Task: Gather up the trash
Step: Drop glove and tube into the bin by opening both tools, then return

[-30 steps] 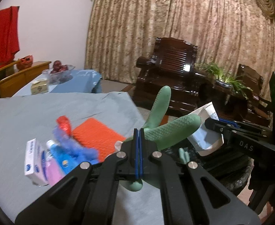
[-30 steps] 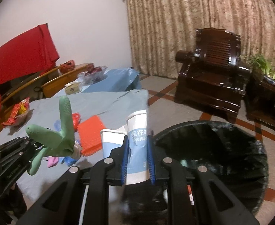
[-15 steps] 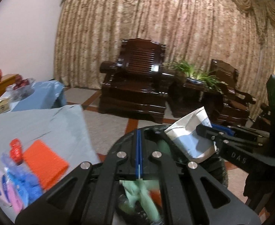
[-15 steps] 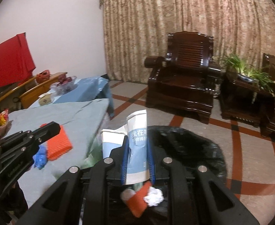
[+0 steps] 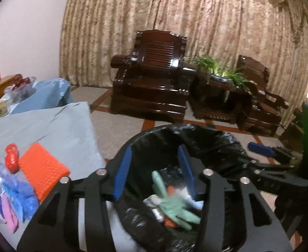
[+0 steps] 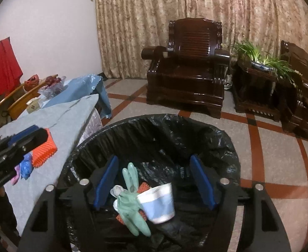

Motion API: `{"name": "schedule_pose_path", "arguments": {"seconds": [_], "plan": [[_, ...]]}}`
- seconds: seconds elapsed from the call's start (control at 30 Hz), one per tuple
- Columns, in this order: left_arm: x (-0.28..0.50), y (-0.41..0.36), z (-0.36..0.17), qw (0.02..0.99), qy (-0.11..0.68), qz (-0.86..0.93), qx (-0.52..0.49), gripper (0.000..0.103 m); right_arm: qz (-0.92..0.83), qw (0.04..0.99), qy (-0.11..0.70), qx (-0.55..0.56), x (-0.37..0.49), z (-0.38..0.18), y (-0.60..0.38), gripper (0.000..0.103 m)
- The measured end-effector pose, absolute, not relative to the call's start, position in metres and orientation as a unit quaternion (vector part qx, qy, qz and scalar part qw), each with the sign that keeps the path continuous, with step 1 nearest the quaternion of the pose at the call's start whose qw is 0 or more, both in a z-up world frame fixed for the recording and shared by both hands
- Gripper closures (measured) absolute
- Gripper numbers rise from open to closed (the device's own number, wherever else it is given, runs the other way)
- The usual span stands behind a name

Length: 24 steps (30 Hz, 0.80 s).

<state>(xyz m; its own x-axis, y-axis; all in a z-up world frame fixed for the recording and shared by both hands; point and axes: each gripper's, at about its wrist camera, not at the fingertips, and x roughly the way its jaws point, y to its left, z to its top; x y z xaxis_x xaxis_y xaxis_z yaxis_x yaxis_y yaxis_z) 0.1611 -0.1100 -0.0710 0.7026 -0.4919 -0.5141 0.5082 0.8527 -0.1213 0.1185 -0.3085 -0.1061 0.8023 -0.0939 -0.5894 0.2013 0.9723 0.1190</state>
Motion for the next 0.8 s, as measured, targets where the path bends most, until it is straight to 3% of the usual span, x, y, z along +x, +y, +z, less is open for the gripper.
{"name": "schedule_pose_path", "arguments": {"seconds": [0.03,0.2,0.43,0.8], "plan": [[0.161,-0.106,-0.071,0.924,0.274,-0.266,0.014,0.042,-0.078,0.946,0.302,0.089,0.115,-0.107,-0.310,0.016],[0.157,-0.072,-0.069,0.935,0.268,-0.232,0.010,0.031,-0.058,0.951,0.292,0.081,0.117,-0.098,-0.292,0.007],[0.151,-0.015,-0.065,0.949,0.262,-0.175,0.001,0.024,-0.006,0.955,0.287,0.075,0.135,-0.088,-0.244,0.006],[0.146,0.093,-0.068,0.964,0.261,-0.054,0.002,0.024,0.075,0.957,0.277,0.049,0.169,-0.087,-0.143,0.006]]}}
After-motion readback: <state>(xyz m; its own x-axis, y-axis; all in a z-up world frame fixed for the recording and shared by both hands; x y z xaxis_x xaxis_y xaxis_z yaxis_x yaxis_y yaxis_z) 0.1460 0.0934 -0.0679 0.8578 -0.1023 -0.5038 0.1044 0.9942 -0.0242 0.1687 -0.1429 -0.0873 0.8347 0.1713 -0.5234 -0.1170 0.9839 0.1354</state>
